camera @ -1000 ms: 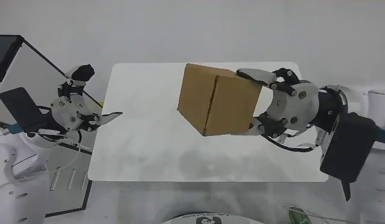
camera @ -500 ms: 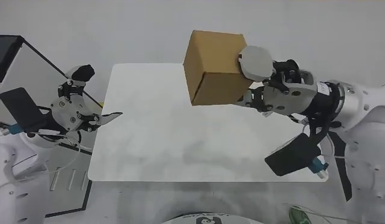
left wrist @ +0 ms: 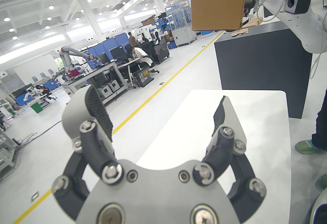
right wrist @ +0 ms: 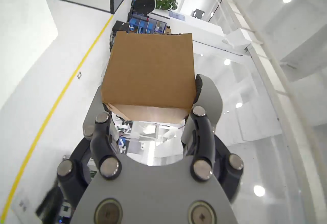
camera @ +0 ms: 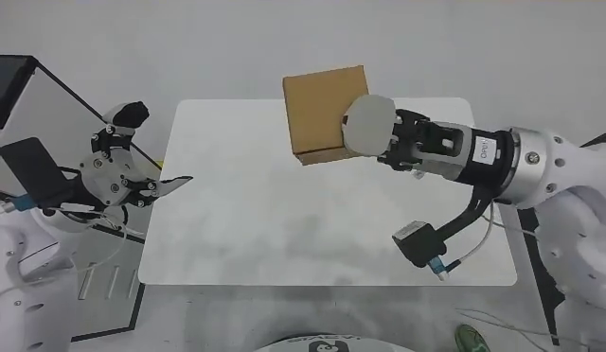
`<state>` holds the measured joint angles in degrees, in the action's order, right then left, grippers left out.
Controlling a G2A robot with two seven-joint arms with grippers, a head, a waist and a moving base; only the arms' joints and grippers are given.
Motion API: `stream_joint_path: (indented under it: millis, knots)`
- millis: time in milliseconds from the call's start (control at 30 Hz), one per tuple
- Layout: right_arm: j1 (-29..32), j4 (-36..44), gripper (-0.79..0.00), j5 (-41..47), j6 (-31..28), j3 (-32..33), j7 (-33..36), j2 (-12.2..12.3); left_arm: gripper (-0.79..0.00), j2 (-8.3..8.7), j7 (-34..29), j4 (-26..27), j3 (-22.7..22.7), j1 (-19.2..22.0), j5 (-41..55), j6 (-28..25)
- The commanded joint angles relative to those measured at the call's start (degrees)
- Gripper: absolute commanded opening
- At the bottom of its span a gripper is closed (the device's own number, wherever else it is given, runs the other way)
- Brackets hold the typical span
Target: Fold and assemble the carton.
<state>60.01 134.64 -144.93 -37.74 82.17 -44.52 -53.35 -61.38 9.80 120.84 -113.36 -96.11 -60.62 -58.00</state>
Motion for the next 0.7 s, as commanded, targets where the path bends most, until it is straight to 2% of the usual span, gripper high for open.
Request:
stream_joint_path:
  millis: [0, 200, 533, 667]
  knots:
    - [0.4, 0.0, -0.785, -2.8, 3.0, 0.6, -2.2, 0.4, 0.000, 0.00, 0.0, 0.0, 0.0, 0.0, 0.0, 0.0]
    - [1.0, 0.0, -0.785, -4.4, 10.4, 1.4, -3.4, 0.8, 0.000, 0.00, 0.0, 0.0, 0.0, 0.0, 0.0, 0.0]
    - [1.5, 0.0, -0.785, -3.3, 10.4, 0.9, -2.4, 0.8, 0.000, 0.00, 0.0, 0.0, 0.0, 0.0, 0.0, 0.0]
    - [1.5, 0.0, -0.785, -7.4, 16.4, 0.6, -4.0, 1.2, 0.000, 0.00, 0.0, 0.0, 0.0, 0.0, 0.0, 0.0]
